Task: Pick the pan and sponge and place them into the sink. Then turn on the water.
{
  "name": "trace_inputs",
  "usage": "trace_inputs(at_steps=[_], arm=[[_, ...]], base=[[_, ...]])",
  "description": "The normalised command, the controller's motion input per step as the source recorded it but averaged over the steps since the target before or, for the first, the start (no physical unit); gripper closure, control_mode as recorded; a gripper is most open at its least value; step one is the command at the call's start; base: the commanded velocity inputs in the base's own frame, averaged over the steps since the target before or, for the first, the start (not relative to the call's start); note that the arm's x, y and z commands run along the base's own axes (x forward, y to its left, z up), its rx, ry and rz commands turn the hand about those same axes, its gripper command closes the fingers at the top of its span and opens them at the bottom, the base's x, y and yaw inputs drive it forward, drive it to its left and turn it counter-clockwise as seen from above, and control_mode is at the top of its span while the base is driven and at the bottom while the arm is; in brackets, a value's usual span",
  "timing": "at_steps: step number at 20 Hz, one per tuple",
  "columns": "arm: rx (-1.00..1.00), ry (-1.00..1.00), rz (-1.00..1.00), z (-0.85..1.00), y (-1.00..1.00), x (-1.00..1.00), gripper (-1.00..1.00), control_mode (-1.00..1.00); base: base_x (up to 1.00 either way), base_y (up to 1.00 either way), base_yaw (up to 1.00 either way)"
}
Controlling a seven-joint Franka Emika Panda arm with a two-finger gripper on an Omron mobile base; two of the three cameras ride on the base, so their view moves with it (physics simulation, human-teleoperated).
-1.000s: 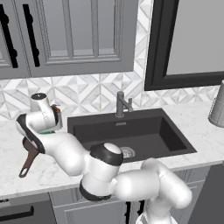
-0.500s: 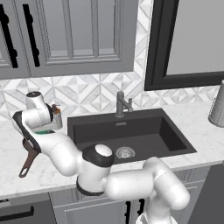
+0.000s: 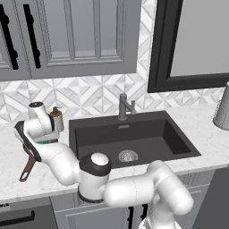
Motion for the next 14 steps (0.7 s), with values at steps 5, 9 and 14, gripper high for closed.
trace_inputs(at_steps=[5, 9, 14], arm=[[0.06, 0.00, 0.00, -0.25, 0.00, 0.03, 1.00, -1.00], [0.04, 0.01, 0.00, -0.22, 0.00, 0.01, 1.00, -1.00], [0.01, 0.01, 0.00, -0.21, 0.00, 0.00, -1.00, -1.00]], base=[[0.00, 0.00, 0.00], [0.00, 0.00, 0.00], [0.00, 0.00, 0.00]])
